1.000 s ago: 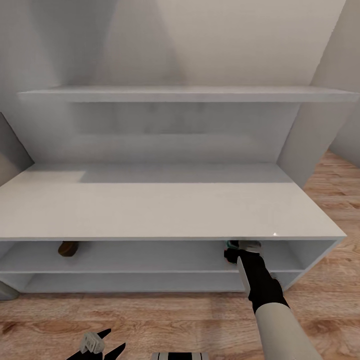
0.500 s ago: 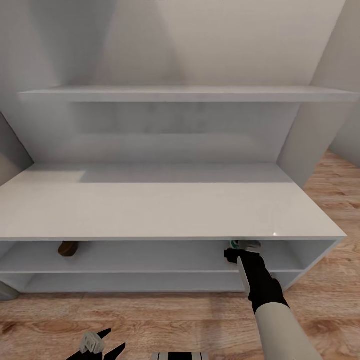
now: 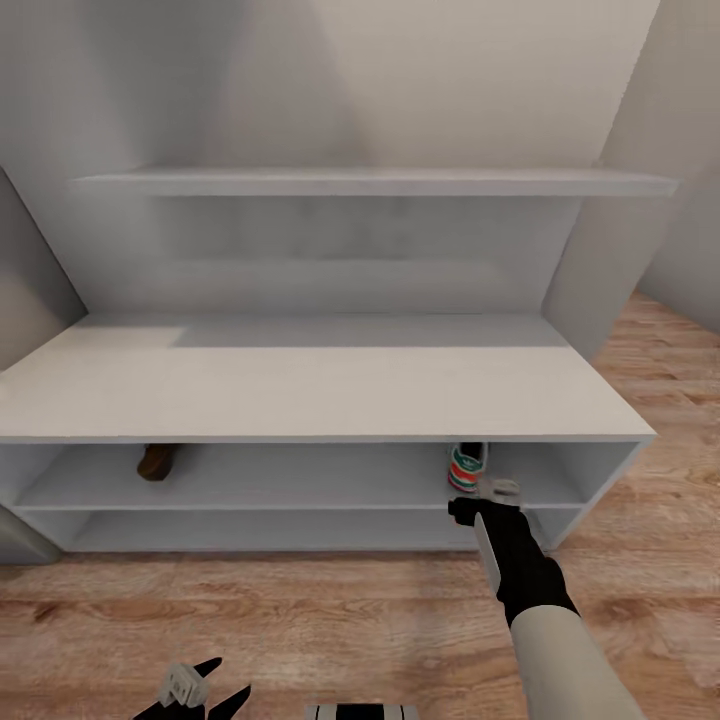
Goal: Pick up the two gym shoes and the two sandals from the corridor floor and place them onto the hallstand (shoe rack) in the corridor, making sure they are on the rack and not on the floor. Arrange them so the two gym shoes are next to each other and the two sandals are next to each other.
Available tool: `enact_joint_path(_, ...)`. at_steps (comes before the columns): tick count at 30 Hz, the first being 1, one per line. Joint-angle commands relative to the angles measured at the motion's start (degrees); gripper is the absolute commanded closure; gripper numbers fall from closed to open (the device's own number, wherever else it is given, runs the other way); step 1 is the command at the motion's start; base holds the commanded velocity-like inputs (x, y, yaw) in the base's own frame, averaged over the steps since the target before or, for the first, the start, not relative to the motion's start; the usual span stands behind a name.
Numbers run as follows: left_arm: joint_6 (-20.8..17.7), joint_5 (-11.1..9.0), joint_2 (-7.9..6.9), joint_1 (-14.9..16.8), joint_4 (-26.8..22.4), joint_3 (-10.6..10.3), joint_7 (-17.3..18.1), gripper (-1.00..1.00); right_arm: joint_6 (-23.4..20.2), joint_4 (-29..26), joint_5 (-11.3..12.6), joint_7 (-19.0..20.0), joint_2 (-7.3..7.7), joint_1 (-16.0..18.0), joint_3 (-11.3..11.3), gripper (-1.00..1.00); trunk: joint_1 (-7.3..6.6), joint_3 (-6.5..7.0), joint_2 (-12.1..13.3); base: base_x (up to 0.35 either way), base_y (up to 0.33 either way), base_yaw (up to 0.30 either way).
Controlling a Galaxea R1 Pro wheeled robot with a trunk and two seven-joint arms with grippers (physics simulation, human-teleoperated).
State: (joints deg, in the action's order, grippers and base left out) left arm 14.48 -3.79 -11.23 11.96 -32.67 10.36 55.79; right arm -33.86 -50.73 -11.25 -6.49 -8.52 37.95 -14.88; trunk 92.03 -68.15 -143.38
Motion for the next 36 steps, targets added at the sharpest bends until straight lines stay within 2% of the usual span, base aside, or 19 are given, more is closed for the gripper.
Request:
enact_joint_path(1,0.27,-0.08,-0.01,0.05,0.07,0.08,0.21,-1.0,-0.3,-0.07,-0.44,0.14,-0.07,0.03,-0.15,-1.0,-0.05,-0.04,-0.02,-0.327,0.0,0.0)
enact_joint_path(26,0.21,-0.14,0.05,0.06,0.07,0.54,0.2,-1.0,-0.16,0.11,-0.3,0.3,-0.01,0.02,0.07,-1.0,-0.05,-0.04,-0.02,-0.329,0.0,0.0)
enact_joint_path(36,0.24,-0.16,0.02,0.08,0.07,0.63,0.19,-1.0,-0.15,0.61,-0.35,0.42,0.01,-0.04,0.17,-1.0,-0.05,-0.04,-0.02,-0.131,0.0,0.0)
